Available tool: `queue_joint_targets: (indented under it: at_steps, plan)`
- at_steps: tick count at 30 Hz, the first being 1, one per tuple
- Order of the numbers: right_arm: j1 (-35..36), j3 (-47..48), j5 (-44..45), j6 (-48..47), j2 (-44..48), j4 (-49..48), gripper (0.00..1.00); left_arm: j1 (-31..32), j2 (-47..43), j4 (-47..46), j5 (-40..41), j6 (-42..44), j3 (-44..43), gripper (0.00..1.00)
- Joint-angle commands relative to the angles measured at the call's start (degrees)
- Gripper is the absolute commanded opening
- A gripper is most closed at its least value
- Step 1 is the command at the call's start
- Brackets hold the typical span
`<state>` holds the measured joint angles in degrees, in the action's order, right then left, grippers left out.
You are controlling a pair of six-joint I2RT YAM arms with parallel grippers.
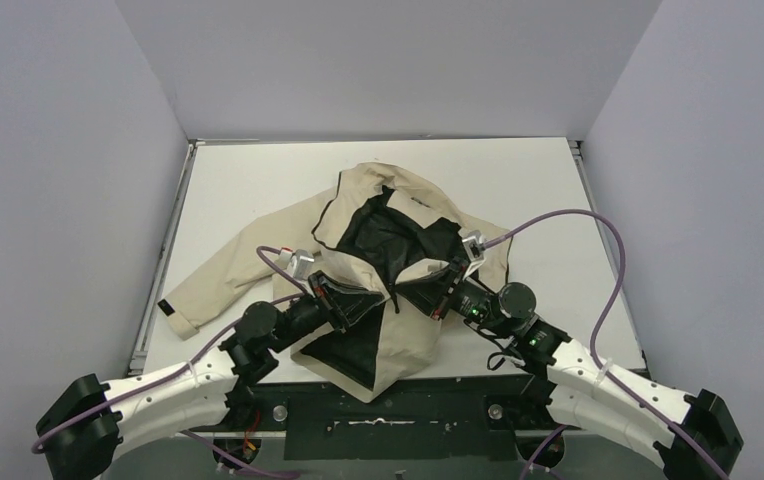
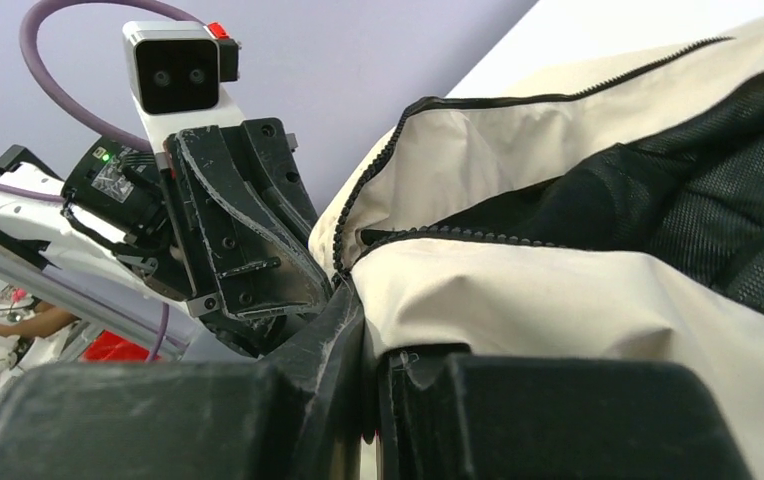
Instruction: Zip up the jacket
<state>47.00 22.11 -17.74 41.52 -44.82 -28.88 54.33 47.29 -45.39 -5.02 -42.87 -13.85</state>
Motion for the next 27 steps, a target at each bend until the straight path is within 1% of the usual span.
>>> queue_joint_targets:
  at_steps: [1, 4, 8, 10, 12, 13, 17, 21, 23, 24, 27]
  plan:
    - [-2.0, 1.0, 17.5, 2.6, 3.8, -6.3, 0.06, 1.1, 1.7, 6.7, -7.1, -2.0, 1.5, 0.0]
    - [-2.1, 0.0, 21.3, 4.7, 4.6, -3.2, 0.07, 1.1, 3.1, 7.3, -7.3, -3.2, 1.5, 0.0]
    - [-2.3, -0.2, 23.9, 6.4, 5.2, 0.2, 0.08, 1.0, 5.0, 7.3, -7.5, -4.7, 1.5, 0.0]
    - [-2.4, -0.1, 24.9, 7.0, 5.2, 1.8, 0.11, 0.8, 6.1, 7.7, -7.7, -5.4, 1.2, 0.0]
    - [-2.5, 0.4, 25.6, 7.3, 4.9, 3.5, 0.18, 0.3, 7.9, 9.2, -8.2, -6.2, 0.3, 0.0]
    - [-2.7, 0.9, 25.9, 7.3, 4.7, 4.9, 0.2, 0.0, 8.8, 10.0, -8.9, -6.5, -0.3, 0.0]
    - [-3.2, 2.2, 26.3, 6.9, 4.3, 8.1, 0.21, -1.4, 12.8, 8.9, -12.3, -8.7, -1.3, 0.0]
    - [-3.5, 4.8, 25.5, 4.0, 4.7, 14.1, 0.25, -3.3, 13.6, 7.9, -14.5, -10.7, -1.3, 0.0]
    - [-3.7, 5.7, 25.4, 2.2, 5.6, 18.4, 0.3, -4.4, 13.3, 7.9, -15.3, -11.7, -1.1, 0.0]
    - [-3.7, 6.3, 25.2, 1.0, 6.1, 20.3, 0.35, -5.0, 12.9, 7.9, -15.8, -12.2, -1.0, 0.0]
    - [-3.9, 9.3, 22.7, -3.8, 6.9, 27.1, 0.47, -7.6, 11.8, 7.7, -18.3, -14.3, -1.0, 0.0]
